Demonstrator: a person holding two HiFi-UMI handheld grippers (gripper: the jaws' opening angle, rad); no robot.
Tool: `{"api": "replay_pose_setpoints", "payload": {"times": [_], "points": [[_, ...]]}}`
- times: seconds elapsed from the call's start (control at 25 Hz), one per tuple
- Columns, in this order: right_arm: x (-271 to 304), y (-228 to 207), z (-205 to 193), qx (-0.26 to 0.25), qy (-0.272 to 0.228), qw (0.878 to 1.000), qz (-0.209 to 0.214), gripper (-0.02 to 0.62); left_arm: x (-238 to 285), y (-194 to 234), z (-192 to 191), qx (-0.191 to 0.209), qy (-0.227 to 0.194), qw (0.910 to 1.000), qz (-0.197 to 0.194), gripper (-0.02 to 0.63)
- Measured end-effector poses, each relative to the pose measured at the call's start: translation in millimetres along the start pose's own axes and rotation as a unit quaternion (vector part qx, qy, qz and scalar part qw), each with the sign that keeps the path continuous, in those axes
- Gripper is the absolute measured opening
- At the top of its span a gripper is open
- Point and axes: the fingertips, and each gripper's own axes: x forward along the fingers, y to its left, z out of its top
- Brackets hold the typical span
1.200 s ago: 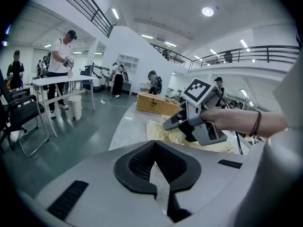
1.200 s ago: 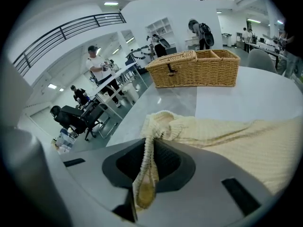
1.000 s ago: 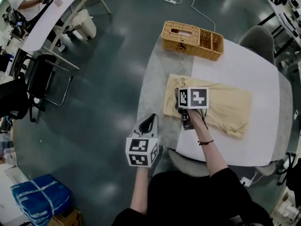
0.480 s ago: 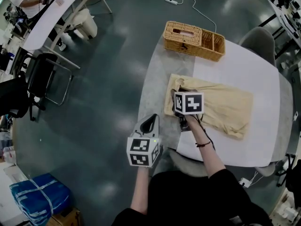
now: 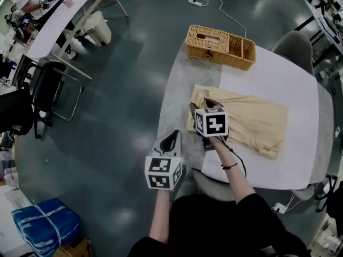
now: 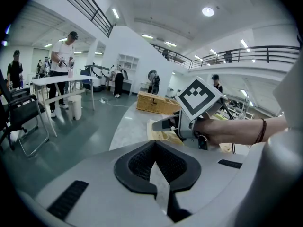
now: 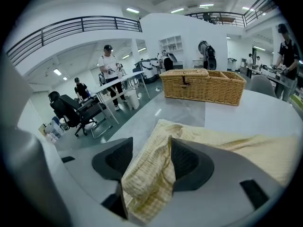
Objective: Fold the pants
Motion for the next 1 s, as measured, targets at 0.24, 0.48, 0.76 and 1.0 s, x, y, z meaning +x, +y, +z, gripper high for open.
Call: {"api": "replay_pose_setpoints", "payload": {"times": [0.24, 0.48, 0.76, 1.0], "points": [[-9, 0, 7, 0.022, -0.028, 0.999, 0.018, 0.222, -1, -3, 3, 0.006, -0.002, 1.0000, -0.004, 0.008], [-28, -2, 18, 0.056, -0.065, 0.995, 0.057, 0.221, 2, -13, 11, 0.019, -0.005, 0.9997, -0.016, 0.008], [-60, -12, 19, 0.064, -0.103, 0.989, 0.079, 0.117, 6, -37, 23, 0.045, -0.011, 0.9982, -0.038, 0.008], [-93, -42, 11, 0.069, -0.121, 0.988, 0.069, 0.035, 10, -66, 33, 0.067, -0.014, 0.9961, -0.056, 0.008]]}}
